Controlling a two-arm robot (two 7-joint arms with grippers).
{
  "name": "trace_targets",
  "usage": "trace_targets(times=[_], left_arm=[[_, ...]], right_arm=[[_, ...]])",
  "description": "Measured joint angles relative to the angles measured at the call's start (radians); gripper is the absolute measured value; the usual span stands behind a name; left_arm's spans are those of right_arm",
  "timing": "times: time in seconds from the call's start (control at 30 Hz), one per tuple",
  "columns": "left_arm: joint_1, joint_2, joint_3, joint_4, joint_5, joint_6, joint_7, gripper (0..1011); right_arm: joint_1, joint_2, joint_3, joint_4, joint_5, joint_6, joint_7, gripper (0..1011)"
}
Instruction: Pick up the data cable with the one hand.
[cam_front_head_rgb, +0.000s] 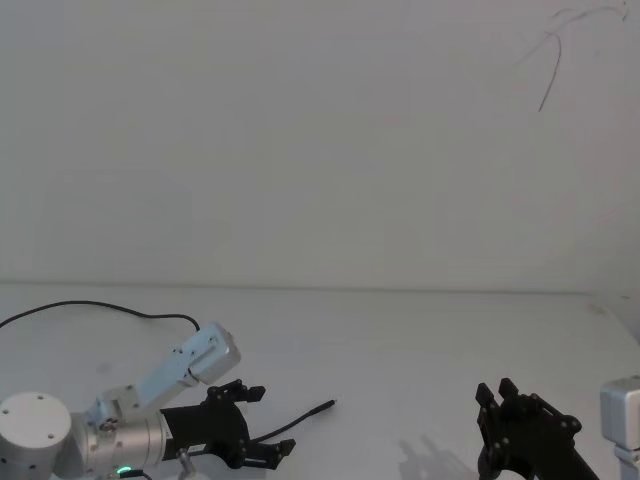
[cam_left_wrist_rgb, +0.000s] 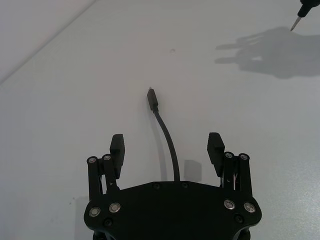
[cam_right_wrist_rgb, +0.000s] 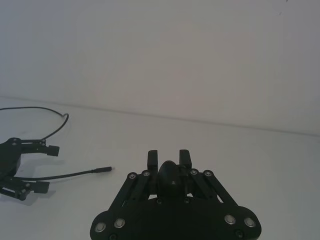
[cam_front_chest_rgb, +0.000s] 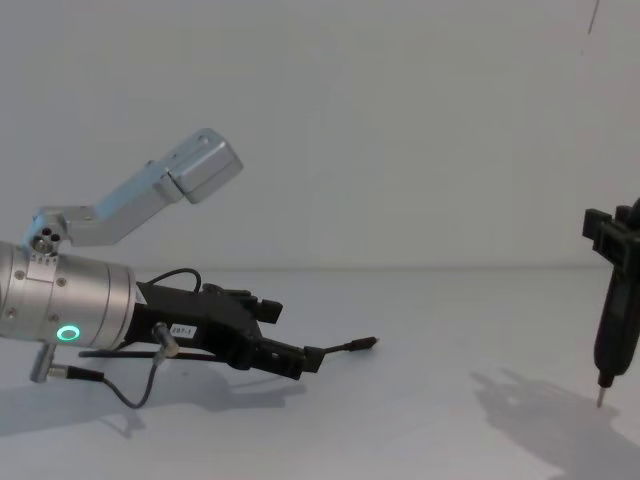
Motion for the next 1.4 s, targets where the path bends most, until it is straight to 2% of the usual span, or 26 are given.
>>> trace_targets(times=[0.6, 0.67, 0.93, 1.1, 1.2, 1.3, 1.4], left_arm=[[-0.025, -0.010, 0.018, 0.014, 0.014, 0.054, -0.007, 1000], [-0.027, -0.010, 0.019, 0.015, 0.015, 0.058, -0.007, 972], [-0.034, -0.011, 0.027, 0.017, 0.017, 0.079, -0.011, 776], [-0.037, -0.012, 0.030, 0.017, 0.018, 0.086, -0.011, 600], [-0.038, -0.012, 0.031, 0.017, 0.018, 0.089, -0.012, 542], [-0.039, -0.012, 0.032, 0.018, 0.018, 0.091, -0.012, 396], [-0.039, -0.012, 0.032, 0.018, 0.019, 0.093, -0.012, 339]], right_arm=[[0.000, 0.000, 0.000, 0.000, 0.000, 0.000, 0.000, 251], [0.000, 0.000, 0.000, 0.000, 0.000, 0.000, 0.000, 251], [0.000, 0.000, 0.000, 0.000, 0.000, 0.000, 0.000, 251], [0.000, 0.000, 0.000, 0.000, 0.000, 0.000, 0.000, 251], [0.000, 0.000, 0.000, 0.000, 0.000, 0.000, 0.000, 251], [0.000, 0.000, 0.000, 0.000, 0.000, 0.000, 0.000, 251], [0.000, 0.000, 0.000, 0.000, 0.000, 0.000, 0.000, 251]])
